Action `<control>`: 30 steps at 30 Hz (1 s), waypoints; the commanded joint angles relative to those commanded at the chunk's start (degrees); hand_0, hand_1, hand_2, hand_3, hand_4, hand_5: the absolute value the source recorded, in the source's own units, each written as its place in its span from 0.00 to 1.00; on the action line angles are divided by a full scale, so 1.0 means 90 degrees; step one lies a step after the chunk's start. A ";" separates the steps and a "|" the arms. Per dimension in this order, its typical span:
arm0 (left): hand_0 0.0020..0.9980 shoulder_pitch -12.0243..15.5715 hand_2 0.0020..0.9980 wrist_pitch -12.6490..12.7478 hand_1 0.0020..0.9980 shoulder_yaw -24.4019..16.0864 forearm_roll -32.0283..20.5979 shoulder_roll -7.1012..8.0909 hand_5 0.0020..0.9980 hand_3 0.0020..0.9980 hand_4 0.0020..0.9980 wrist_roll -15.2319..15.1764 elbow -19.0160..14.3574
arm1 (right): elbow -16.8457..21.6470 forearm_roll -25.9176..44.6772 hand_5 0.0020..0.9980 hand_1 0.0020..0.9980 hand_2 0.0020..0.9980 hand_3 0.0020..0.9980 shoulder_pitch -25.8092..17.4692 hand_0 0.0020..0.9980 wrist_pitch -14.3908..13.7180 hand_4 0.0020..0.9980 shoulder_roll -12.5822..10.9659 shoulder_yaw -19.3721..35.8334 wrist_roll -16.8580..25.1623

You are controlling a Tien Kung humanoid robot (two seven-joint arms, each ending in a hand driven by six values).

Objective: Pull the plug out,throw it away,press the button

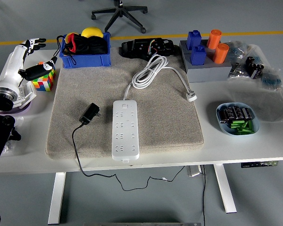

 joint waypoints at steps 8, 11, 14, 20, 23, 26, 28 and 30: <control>0.86 0.0156 0.78 0.0000 0.85 -0.0007 0.0019 -0.0044 0.14 0.82 0.71 0.0006 -0.0054 | 0.0000 0.0019 0.47 0.66 0.65 0.61 -0.0147 0.74 -0.0006 0.66 0.0005 0.0009 0.0020; 0.86 0.0177 0.78 -0.0003 0.85 -0.0013 0.0017 -0.0056 0.13 0.82 0.71 0.0007 -0.0059 | 0.0000 0.0004 0.47 0.66 0.65 0.61 -0.0141 0.74 -0.0012 0.66 0.0018 0.0023 0.0033; 0.86 0.0188 0.78 -0.0001 0.85 -0.0010 0.0012 -0.0051 0.13 0.82 0.71 0.0008 -0.0058 | 0.0000 0.0029 0.47 0.66 0.65 0.61 -0.0137 0.74 0.0000 0.66 0.0030 -0.0001 0.0054; 0.86 0.0177 0.78 -0.0012 0.84 0.0007 -0.0004 -0.0034 0.13 0.82 0.71 0.0020 -0.0059 | 0.0000 0.0014 0.47 0.66 0.65 0.61 -0.0152 0.74 0.0007 0.66 0.0012 0.0004 0.0016; 0.86 0.0186 0.78 -0.0012 0.84 0.0013 -0.0007 -0.0036 0.13 0.82 0.71 0.0020 -0.0059 | 0.0000 0.0025 0.47 0.66 0.65 0.61 -0.0171 0.74 0.0010 0.66 0.0009 0.0005 0.0013; 0.86 0.0187 0.78 -0.0010 0.84 0.0027 -0.0013 -0.0040 0.13 0.82 0.71 0.0014 -0.0058 | 0.0000 0.0030 0.47 0.66 0.65 0.61 -0.0178 0.74 0.0008 0.66 0.0010 0.0012 0.0017; 0.86 0.0184 0.78 -0.0012 0.84 0.0035 -0.0013 -0.0043 0.13 0.82 0.71 0.0016 -0.0058 | 0.0000 0.0037 0.47 0.66 0.65 0.61 -0.0179 0.74 0.0006 0.66 0.0011 0.0011 0.0024; 0.86 0.0186 0.77 -0.0010 0.84 0.0035 -0.0015 -0.0047 0.13 0.82 0.71 0.0015 -0.0060 | 0.0000 0.0038 0.47 0.66 0.65 0.61 -0.0181 0.74 0.0007 0.66 0.0009 0.0006 0.0028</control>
